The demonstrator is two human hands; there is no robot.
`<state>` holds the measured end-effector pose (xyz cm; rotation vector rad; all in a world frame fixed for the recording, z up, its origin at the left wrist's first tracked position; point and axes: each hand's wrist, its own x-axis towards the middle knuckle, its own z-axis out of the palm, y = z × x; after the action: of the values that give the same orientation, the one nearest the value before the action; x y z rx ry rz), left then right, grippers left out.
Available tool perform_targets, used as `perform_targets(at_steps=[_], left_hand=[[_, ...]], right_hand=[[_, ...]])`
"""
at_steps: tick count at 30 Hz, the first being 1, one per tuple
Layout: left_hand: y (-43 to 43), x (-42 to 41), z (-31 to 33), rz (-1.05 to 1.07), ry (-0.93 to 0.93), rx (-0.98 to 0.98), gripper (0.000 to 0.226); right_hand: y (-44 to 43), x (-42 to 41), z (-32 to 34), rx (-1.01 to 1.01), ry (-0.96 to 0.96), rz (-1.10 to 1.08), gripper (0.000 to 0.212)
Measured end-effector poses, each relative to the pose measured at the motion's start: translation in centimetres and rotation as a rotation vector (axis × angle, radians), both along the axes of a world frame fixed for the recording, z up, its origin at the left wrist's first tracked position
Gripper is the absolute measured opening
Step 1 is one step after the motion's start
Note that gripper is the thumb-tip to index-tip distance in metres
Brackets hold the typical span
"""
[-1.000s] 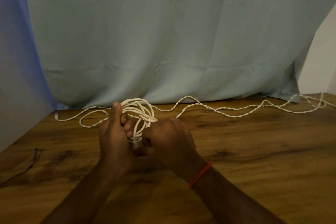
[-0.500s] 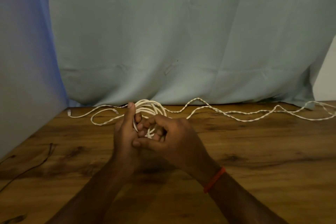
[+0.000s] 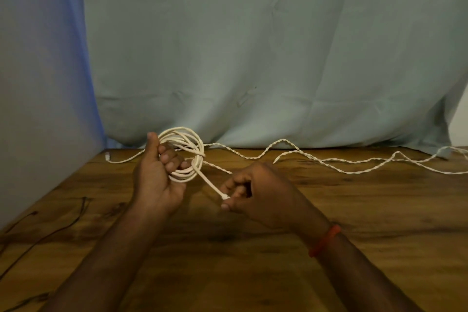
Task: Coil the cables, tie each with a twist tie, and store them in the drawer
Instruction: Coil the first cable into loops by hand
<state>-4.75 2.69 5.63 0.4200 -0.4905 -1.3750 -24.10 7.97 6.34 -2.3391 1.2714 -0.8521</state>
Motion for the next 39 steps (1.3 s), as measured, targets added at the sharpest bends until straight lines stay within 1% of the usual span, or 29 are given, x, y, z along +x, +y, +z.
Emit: perform_targets(at_steps=[3,5,7,8,10,12,13,15,17,19,21,22,24,25,26,28,29,31,32,33,35,37,39], left_hand=[[-0.1,-0.1,-0.1,-0.016,0.056,-0.015,0.044],[0.1,-0.4,-0.1,-0.040,0.118,-0.030,0.045],[0.6,-0.7,-0.1,-0.084,0.194,-0.067,0.047],[0.9,-1.0,-0.1,-0.126,0.230,-0.097,0.049],[1.5,-1.7,-0.3,-0.229,0.263,-0.159,0.052],[1.8,-2.4,-0.5,-0.308,0.237,-0.206,0.053],[1.9,-2.7,-0.6,-0.346,0.213,-0.233,0.052],[2.1,-3.2,-0.8,-0.398,0.165,-0.271,0.050],[2.2,-3.5,-0.9,-0.396,0.128,-0.260,0.049],[2.4,-3.7,-0.8,-0.362,0.090,-0.231,0.051],[2.5,-3.9,-0.5,-0.295,0.046,-0.197,0.048],[2.6,-4.0,-0.3,-0.263,0.027,-0.183,0.046],[2.6,-3.9,-0.2,-0.185,-0.036,-0.174,0.043],[2.7,-3.9,0.0,-0.148,-0.074,-0.178,0.041],[2.7,-3.9,-0.1,-0.116,-0.103,-0.181,0.041],[2.7,-4.0,-0.2,-0.049,-0.150,-0.197,0.043],[2.7,-4.1,-0.3,0.024,-0.226,-0.211,0.044],[3.0,-4.3,-0.3,0.235,-0.466,-0.204,0.044],[3.0,-4.3,-0.3,0.321,-0.530,-0.194,0.043],[3.0,-4.2,-0.4,0.354,-0.543,-0.184,0.042],[2.8,-4.1,-0.6,0.321,-0.529,-0.150,0.046],[2.5,-4.1,-1.0,0.225,-0.517,-0.135,0.056],[2.4,-4.5,-1.3,0.139,-0.481,-0.118,0.052]], right_hand=[[-0.5,0.1,-0.7,-0.033,0.090,0.039,0.006],[-0.9,0.3,-1.2,-0.089,0.177,0.043,0.008],[-1.0,0.4,-1.8,-0.192,0.234,0.031,0.007],[-0.8,0.8,-2.2,-0.291,0.240,0.011,0.007],[-0.5,1.9,-3.5,-0.522,0.218,-0.100,0.013],[-0.4,2.8,-4.3,-0.600,0.083,-0.185,0.013],[-0.5,3.0,-4.6,-0.611,0.017,-0.186,0.011],[-0.8,2.9,-4.5,-0.557,-0.087,-0.114,0.011],[-0.4,2.6,-4.1,-0.443,-0.221,-0.047,0.010],[0.0,2.7,-3.8,-0.228,-0.353,-0.084,0.007],[0.2,3.1,-3.7,0.070,-0.497,-0.158,0.008],[0.2,3.5,-3.6,0.209,-0.624,-0.164,0.010],[0.4,4.1,-3.1,0.455,-1.000,-0.092,0.017],[0.7,4.3,-2.8,0.553,-1.172,-0.036,0.021],[1.0,4.4,-2.6,0.622,-1.287,0.005,0.024],[1.6,4.6,-2.5,0.686,-1.376,0.038,0.025],[1.6,4.6,-2.6,0.702,-1.400,0.042,0.023],[1.3,4.6,-2.6,0.709,-1.427,0.022,0.020],[1.3,4.7,-2.5,0.699,-1.420,0.002,0.020],[1.3,4.7,-2.5,0.675,-1.402,-0.018,0.020],[1.5,4.9,-2.6,0.603,-1.366,-0.057,0.022],[1.8,4.9,-2.5,0.545,-1.374,-0.078,0.024],[1.7,4.8,-2.5,0.502,-1.392,-0.098,0.023]])
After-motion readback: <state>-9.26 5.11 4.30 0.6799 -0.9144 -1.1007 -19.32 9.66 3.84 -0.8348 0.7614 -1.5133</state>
